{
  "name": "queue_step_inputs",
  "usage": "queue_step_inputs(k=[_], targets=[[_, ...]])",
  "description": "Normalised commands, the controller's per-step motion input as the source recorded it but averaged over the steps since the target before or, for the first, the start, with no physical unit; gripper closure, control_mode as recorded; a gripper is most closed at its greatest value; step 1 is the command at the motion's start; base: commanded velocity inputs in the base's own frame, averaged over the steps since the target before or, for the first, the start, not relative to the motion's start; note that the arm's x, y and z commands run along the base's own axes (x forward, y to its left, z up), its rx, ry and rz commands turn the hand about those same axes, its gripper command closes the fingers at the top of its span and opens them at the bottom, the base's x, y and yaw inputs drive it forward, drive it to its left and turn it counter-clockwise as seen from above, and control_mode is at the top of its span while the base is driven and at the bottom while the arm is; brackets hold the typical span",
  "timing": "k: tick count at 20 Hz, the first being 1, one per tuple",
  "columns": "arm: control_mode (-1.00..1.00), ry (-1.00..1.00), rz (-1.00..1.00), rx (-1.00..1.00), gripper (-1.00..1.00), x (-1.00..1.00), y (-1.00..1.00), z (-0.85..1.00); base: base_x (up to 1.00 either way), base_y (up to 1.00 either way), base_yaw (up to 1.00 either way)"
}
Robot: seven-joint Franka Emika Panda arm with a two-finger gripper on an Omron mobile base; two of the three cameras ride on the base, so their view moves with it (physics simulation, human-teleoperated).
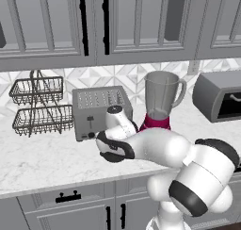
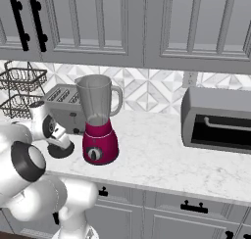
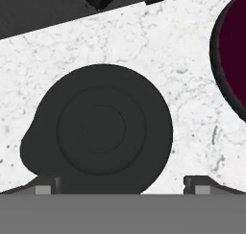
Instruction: Close the lid blender by securely placing the lid on top.
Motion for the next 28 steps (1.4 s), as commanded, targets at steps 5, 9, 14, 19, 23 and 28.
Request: queue_step_inputs(k=[5, 9, 14, 19, 23, 28], targets=[[-1.0, 0.0, 0.0, 0.0, -1.0, 0.26, 0.06, -0.22, 0.0, 0.0, 0.0], [-1.0, 0.0, 0.0, 0.0, -1.0, 0.24, 0.04, -0.21, 0.0, 0.0, 0.0], [-1.0, 0.0, 0.0, 0.0, -1.0, 0.21, 0.0, -0.22, 0.0, 0.0, 0.0], [-1.0, 0.0, 0.0, 0.0, 1.0, 0.22, 0.02, -0.25, 0.0, 0.0, 0.0], [-1.0, 0.0, 0.0, 0.0, 1.0, 0.14, 0.08, -0.32, 0.0, 0.0, 0.0], [-1.0, 0.0, 0.0, 0.0, 1.0, 0.0, 0.02, -0.25, 0.0, 0.0, 0.0]])
